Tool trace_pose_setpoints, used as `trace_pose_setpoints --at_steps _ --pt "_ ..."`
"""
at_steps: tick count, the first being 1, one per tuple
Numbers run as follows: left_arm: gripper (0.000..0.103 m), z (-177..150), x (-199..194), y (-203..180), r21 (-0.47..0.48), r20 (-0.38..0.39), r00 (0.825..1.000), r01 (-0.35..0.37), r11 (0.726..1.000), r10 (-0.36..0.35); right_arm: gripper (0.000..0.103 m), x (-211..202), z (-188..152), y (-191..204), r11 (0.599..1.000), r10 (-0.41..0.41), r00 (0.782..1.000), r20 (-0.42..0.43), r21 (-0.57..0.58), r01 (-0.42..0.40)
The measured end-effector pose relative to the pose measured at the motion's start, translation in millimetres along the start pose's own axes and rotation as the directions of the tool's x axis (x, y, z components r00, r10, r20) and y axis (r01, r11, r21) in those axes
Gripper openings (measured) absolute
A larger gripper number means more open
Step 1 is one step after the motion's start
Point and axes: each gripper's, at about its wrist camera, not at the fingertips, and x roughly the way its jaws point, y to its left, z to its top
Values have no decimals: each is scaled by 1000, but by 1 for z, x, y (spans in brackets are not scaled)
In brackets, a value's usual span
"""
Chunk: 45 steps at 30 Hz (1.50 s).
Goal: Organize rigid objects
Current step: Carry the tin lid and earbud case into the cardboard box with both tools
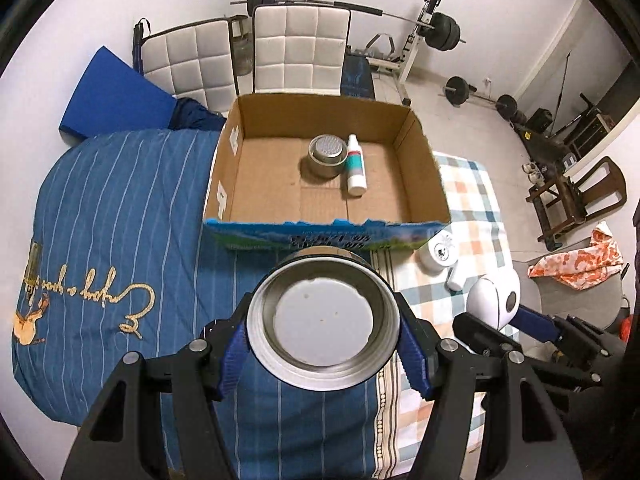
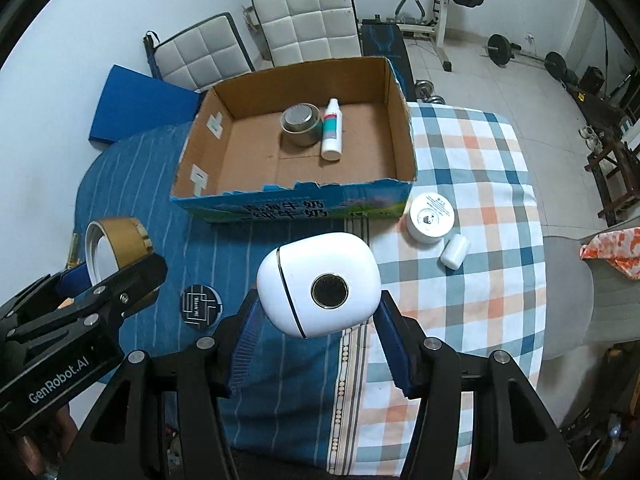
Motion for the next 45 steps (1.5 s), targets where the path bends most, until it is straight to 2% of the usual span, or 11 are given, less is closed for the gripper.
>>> trace_pose_setpoints --at_steps 6,10,17,24,28,33,35,41,45 --pt "62 15 -4 -1 -4 19 1000 13 1000 -13 58 -6 9 0 999 33 999 7 2 -33" --pt "62 37 4 6 -19 18 1000 21 1000 -21 58 0 28 -1 999 44 999 10 5 -44" --pt "62 100 51 25 -39 -22 1000 5 999 -6 58 36 92 -10 998 34 999 11 49 -34" --pt "62 159 118 45 -63 -112 994 -14 998 6 58 109 169 -26 992 10 998 -55 125 -4" --pt "62 189 166 53 -71 -181 984 -20 997 7 58 154 208 -34 987 -19 996 -92 155 33" --pt "62 213 218 60 -96 -276 960 9 995 -35 58 197 238 -38 985 -69 989 -133 147 89" --pt "62 219 235 58 -86 -301 953 3 996 -29 58 214 248 -39 983 -96 984 -150 139 117" --pt "62 235 282 57 -63 -360 933 -35 997 10 58 253 267 -43 972 -187 965 -183 111 209" --pt "62 240 302 59 -63 -387 922 -43 997 15 59 271 272 -48 967 -204 957 -207 110 230"
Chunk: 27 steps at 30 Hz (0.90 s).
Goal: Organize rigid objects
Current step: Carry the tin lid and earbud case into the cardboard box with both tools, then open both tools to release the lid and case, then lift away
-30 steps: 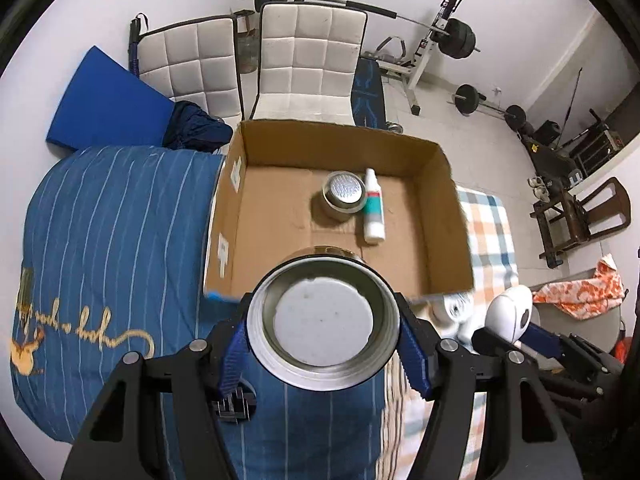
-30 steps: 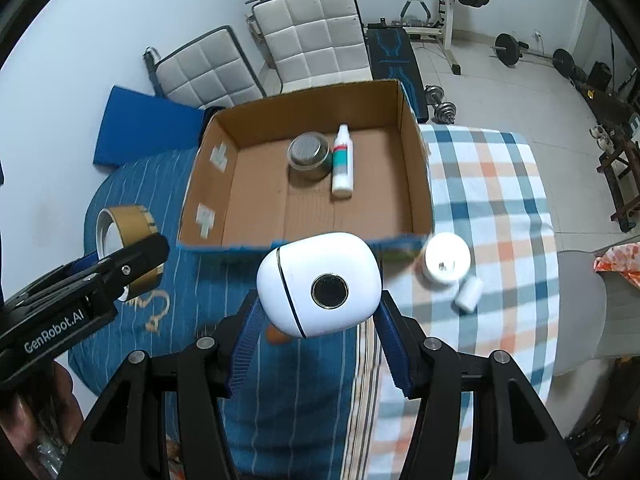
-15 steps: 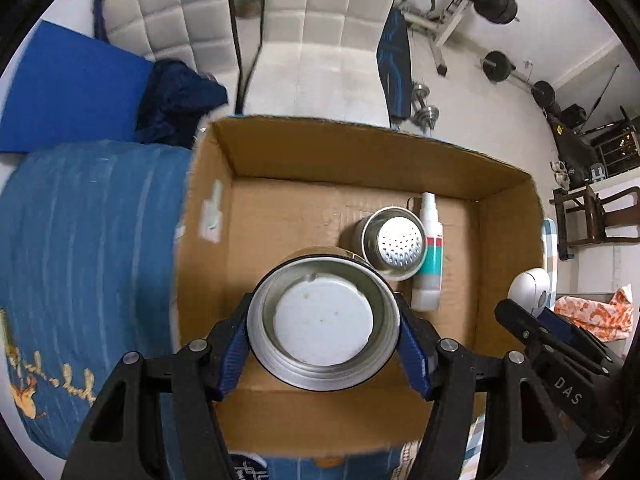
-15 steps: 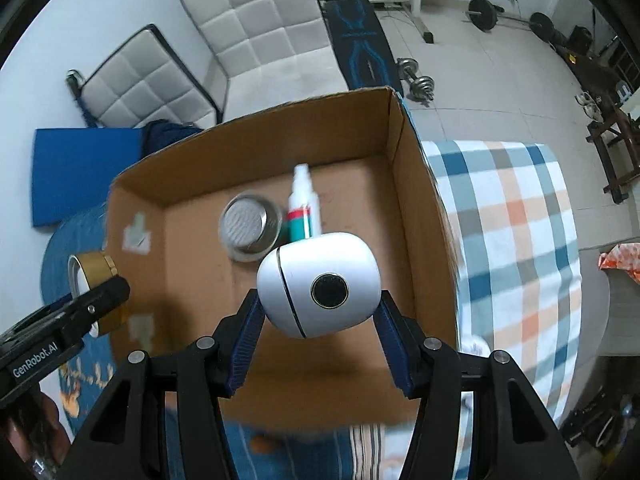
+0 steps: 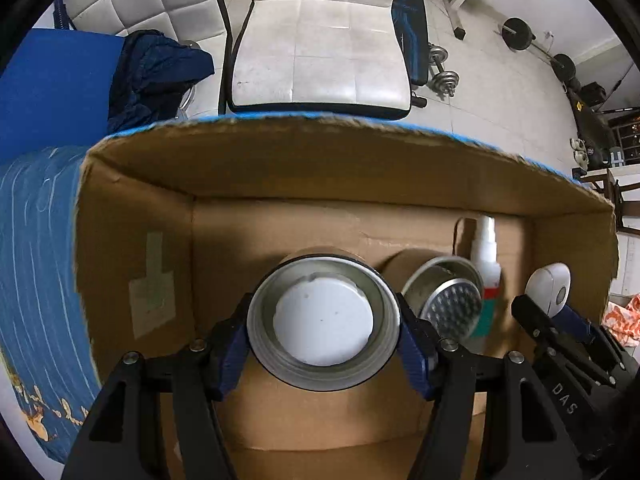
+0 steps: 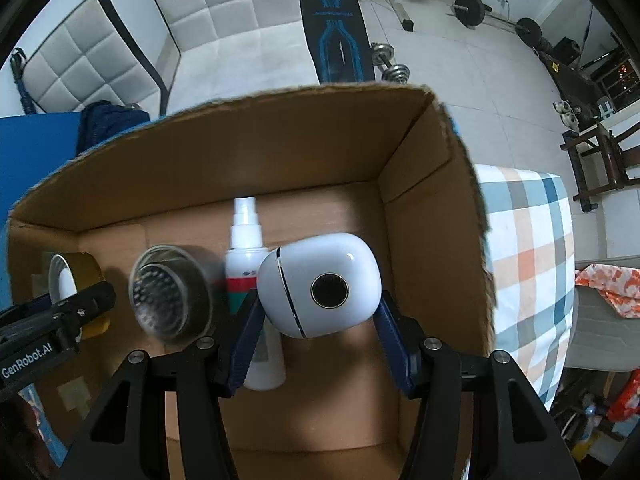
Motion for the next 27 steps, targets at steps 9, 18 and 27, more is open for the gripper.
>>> trace_pose_setpoints --at_steps 9,18,27 --pt "63 16 10 3 -10 -27 1000 14 1000 -14 59 19 11 3 1000 -7 999 -33 -5 7" --pt "77 13 -7 13 -62 5 1000 28 998 -28 76 2 8 8 1000 14 1000 -19 -21 -14" --pt "91 -19 -36 12 -42 71 997 -16 999 19 103 -30 -27 16 996 66 998 10 -57 -65"
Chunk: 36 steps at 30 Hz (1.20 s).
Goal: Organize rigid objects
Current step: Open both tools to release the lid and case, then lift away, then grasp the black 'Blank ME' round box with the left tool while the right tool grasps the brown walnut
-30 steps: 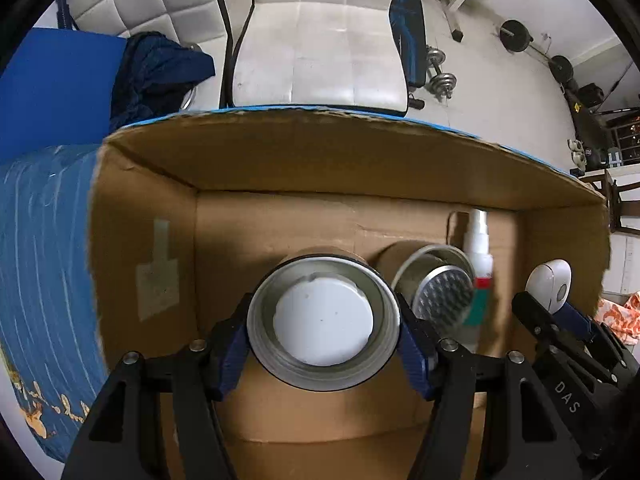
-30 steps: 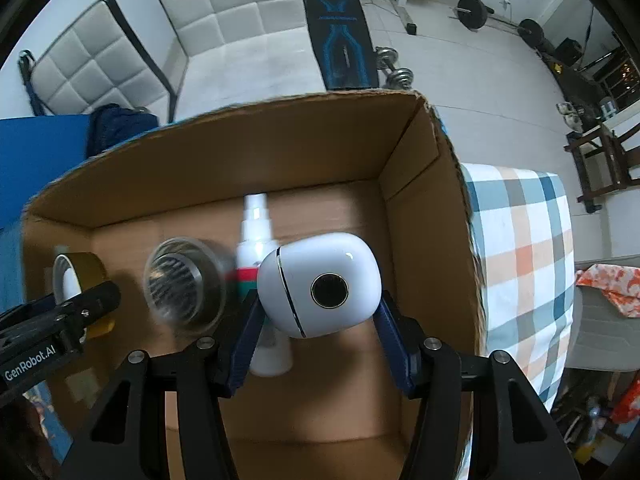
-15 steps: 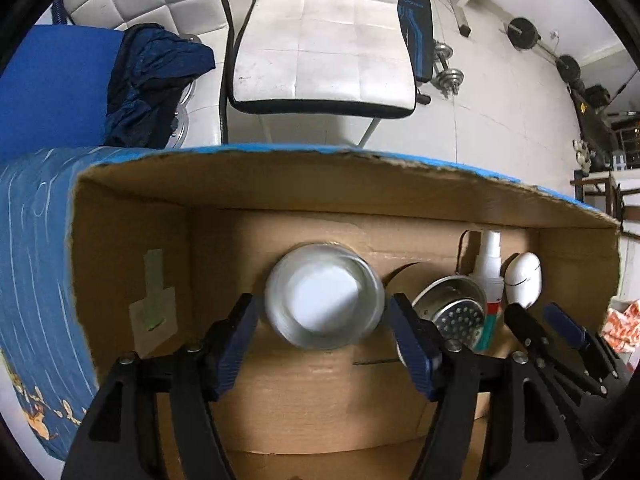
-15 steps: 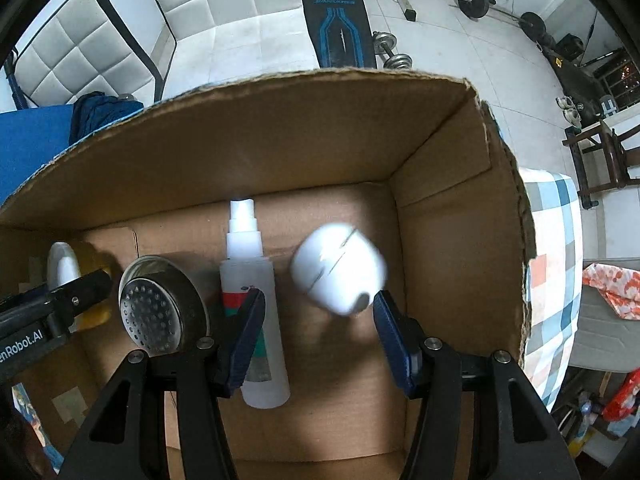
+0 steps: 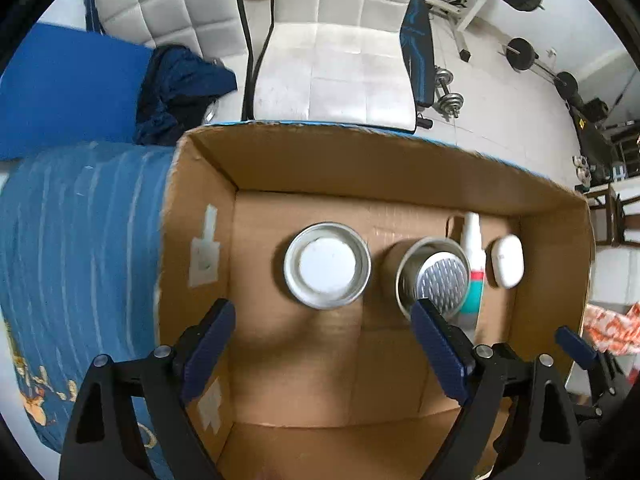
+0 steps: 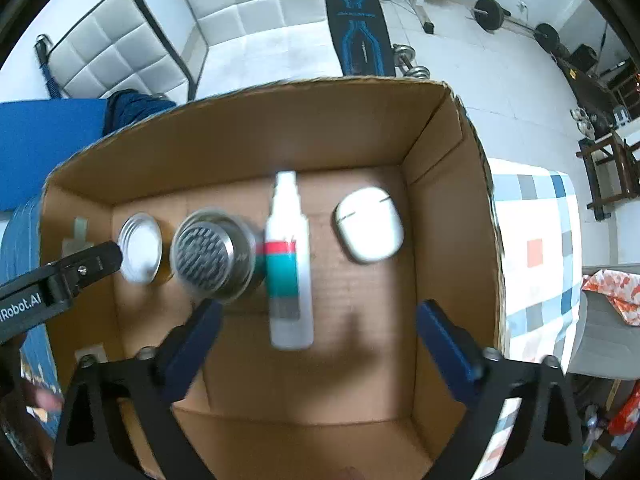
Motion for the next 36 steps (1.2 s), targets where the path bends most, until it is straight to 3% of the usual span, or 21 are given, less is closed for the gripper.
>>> trace_pose_setpoints --at_steps 3,6,10,17,28,36 --pt "92 -20 -18 -5 40 59 998 -27 999 24 103 -11 -18 3 1000 15 1000 2 -10 -15" --pt "103 -38 -35 -8 73 112 994 -28 997 20 103 -23 -36 3 1000 23 1000 17 -10 -22" --pt "103 -68 -58 -10 106 162 987 -23 994 6 103 -40 -62 0 1000 27 998 55 -6 -26" --pt "103 -116 -92 2 78 249 969 -12 997 -7 103 -81 -115 0 1000 23 992 125 -18 -21" --pt "103 -199 -157 4 79 390 921 -30 996 -3 103 -157 -171 1 998 33 963 267 -58 -18" --pt "103 -236 -179 -2 56 422 906 -65 996 35 103 -184 -202 -3 995 49 950 310 -103 -18"
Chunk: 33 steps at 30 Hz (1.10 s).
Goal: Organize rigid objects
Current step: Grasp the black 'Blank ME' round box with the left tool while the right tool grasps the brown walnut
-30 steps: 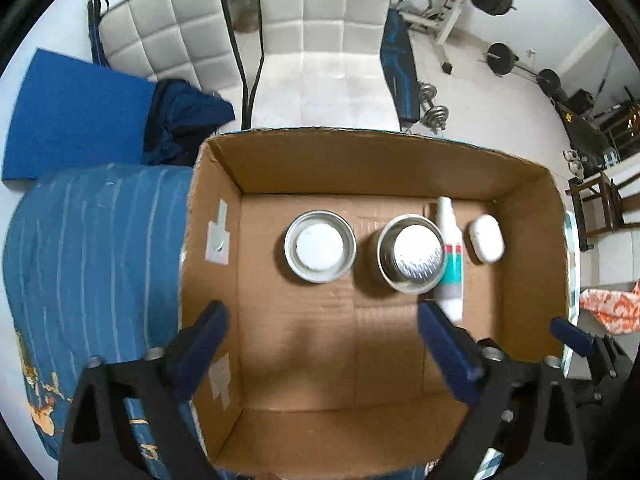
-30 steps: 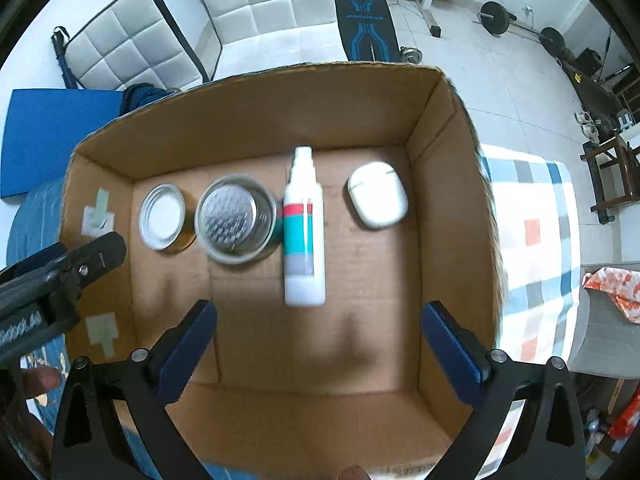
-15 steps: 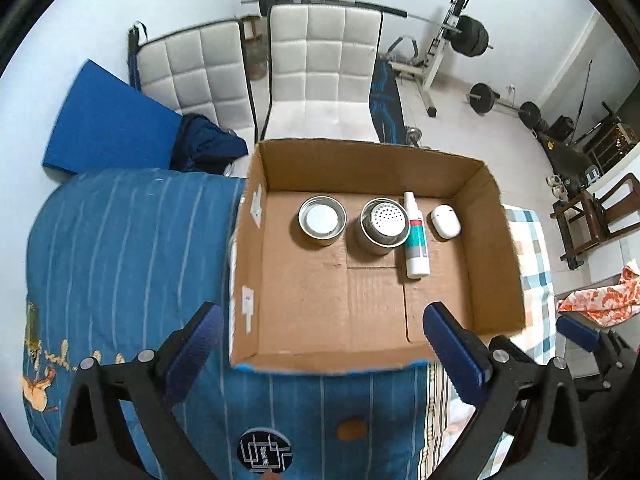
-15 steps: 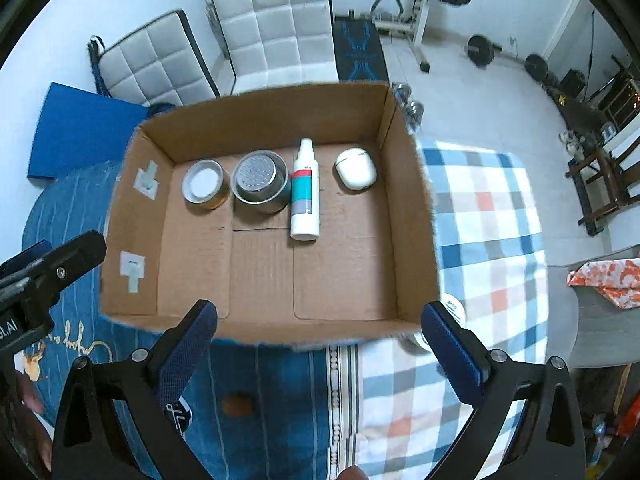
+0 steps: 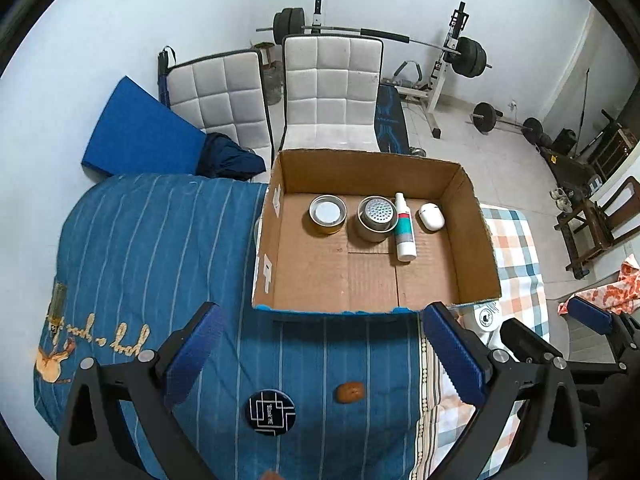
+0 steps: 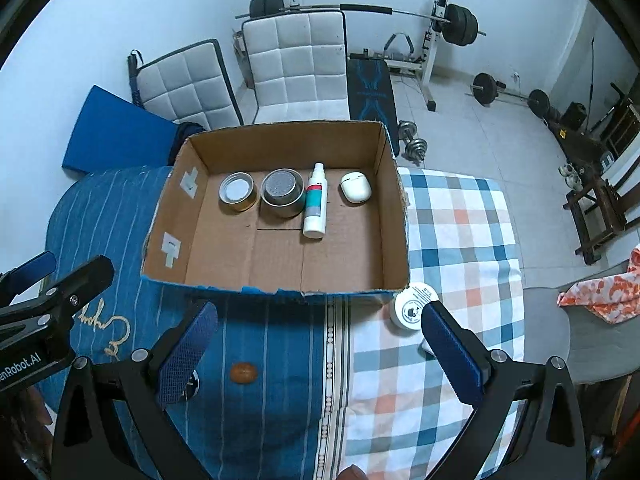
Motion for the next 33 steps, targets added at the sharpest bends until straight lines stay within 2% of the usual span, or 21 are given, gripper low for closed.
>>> trace_pose_setpoints --at_steps 7,10,13,15,17,20,23,29,32,33 --pt "103 -15 -28 -12 8 25 1000 -9 1000 9 103 -20 -18 -11 999 46 999 -7 11 -46" --pt "103 -24 -29 -12 13 16 999 -46 999 46 103 -14 -29 -33 998 37 999 -40 45 -35" --pt "103 -38 -10 -4 -4 -45 996 -77 997 77 103 10 -40 -64 996 7 995 -98 86 1" --pt "103 -54 5 4 -29 -94 991 -97 995 94 103 28 -49 -77 994 23 989 -147 109 -7" --pt "103 -72 28 17 -63 -156 981 -125 990 114 103 48 -61 -84 993 20 980 -197 115 3" --pt "103 -98 69 34 -96 -276 954 -149 984 117 103 83 -83 -86 990 53 960 -274 138 -15" --pt "103 -124 112 52 -132 -390 916 -162 978 99 103 110 -99 -75 989 78 943 -322 142 -34" --pt "103 -160 170 70 -144 -507 857 -187 972 89 103 167 -121 -17 979 178 897 -403 161 -122" --pt "103 -169 190 72 -132 -536 839 -192 973 93 102 186 -124 10 974 207 882 -423 171 -147" --pt "98 -171 196 73 -125 -542 835 -193 973 96 100 194 -124 21 972 217 875 -433 175 -155"
